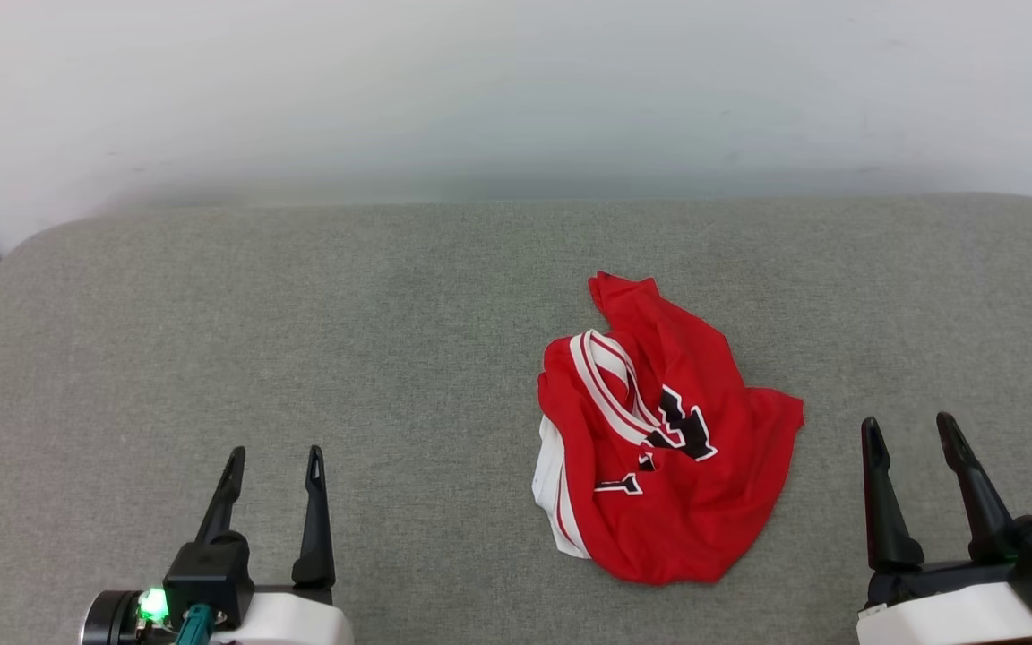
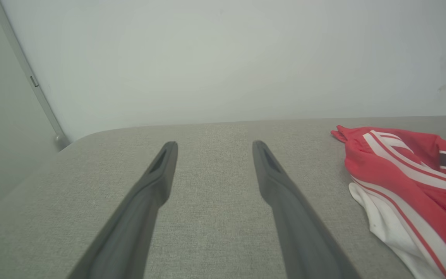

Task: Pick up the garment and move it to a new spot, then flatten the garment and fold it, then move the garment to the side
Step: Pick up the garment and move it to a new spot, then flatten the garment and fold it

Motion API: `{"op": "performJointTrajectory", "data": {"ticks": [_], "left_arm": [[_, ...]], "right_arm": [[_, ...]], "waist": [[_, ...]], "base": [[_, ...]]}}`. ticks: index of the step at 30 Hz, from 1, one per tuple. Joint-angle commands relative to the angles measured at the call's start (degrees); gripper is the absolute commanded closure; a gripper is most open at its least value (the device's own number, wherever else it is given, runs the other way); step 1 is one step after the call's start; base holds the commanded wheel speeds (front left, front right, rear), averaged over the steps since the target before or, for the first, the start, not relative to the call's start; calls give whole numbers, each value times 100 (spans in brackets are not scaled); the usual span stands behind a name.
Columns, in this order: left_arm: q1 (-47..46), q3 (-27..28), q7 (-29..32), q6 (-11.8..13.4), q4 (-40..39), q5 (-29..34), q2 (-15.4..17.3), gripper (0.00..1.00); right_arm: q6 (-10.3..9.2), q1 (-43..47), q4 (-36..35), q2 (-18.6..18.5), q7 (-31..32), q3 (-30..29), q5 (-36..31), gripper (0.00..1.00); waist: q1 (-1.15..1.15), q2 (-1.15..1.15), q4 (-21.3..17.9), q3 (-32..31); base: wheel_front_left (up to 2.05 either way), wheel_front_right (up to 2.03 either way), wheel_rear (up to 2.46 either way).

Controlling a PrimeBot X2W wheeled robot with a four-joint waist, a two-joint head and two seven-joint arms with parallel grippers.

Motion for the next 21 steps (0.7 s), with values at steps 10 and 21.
{"op": "performJointTrajectory", "data": {"ticks": [10, 21], "left_arm": [[214, 320, -15, -340, 55, 297, -279, 0], [-147, 597, -15, -626, 137, 363, -396, 0]], "right_arm": [[-2, 189, 169, 8, -13, 40, 207, 0], [-2, 102, 161, 8, -13, 54, 206, 0]], "waist": [[0, 0, -20, -79], [0, 0, -21, -16]], "base": [[0, 0, 0], [0, 0, 0]]}}
